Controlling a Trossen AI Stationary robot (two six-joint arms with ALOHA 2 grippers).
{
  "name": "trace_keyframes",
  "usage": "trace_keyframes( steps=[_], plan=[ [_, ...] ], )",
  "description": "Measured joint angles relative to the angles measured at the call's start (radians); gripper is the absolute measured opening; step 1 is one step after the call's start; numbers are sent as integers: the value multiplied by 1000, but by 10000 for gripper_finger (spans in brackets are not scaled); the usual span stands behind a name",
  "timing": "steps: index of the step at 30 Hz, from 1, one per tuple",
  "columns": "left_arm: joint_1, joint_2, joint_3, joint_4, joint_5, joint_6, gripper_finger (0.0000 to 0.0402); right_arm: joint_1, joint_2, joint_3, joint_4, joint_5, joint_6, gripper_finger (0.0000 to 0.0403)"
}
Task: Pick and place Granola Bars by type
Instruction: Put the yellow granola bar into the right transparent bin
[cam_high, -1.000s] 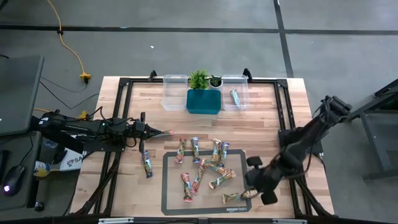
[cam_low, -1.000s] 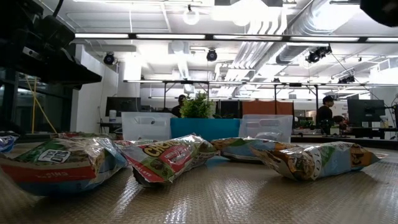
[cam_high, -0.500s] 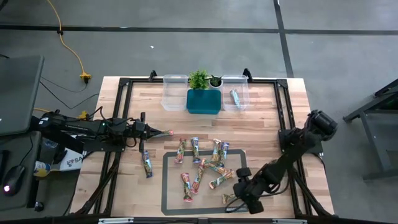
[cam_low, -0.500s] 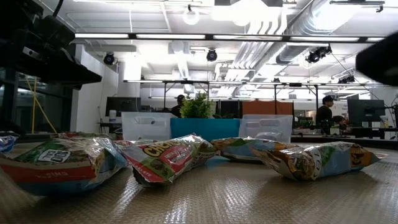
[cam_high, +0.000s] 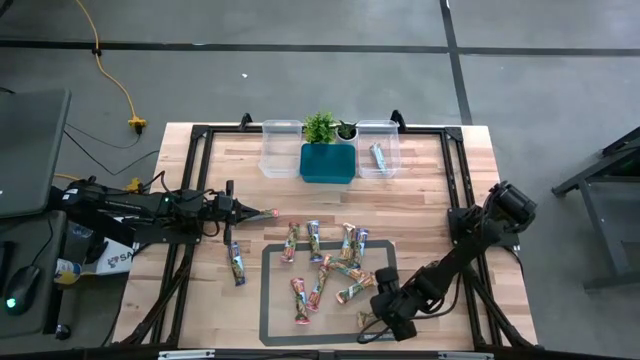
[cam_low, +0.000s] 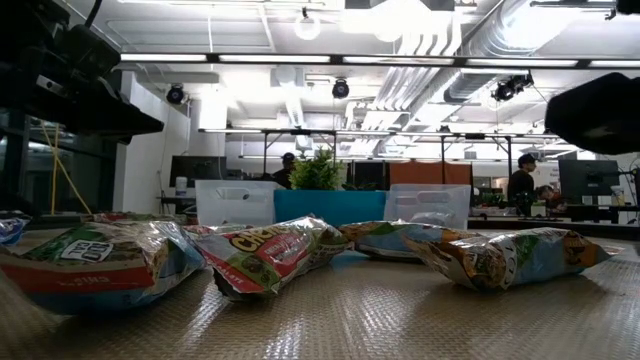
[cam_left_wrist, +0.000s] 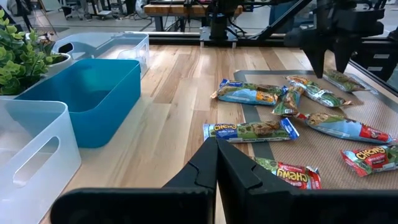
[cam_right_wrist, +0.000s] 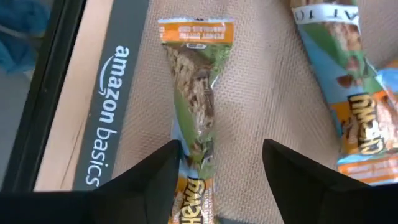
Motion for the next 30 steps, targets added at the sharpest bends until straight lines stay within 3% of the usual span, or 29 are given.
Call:
trace_keyframes(
  steps=[9,30],
  plan=[
    [0,0,0,0,0,0,1,38,0,0,3,-40,-23,200],
    [0,0,0,0,0,0,1,88,64,3,12,59,94,199]
  ],
)
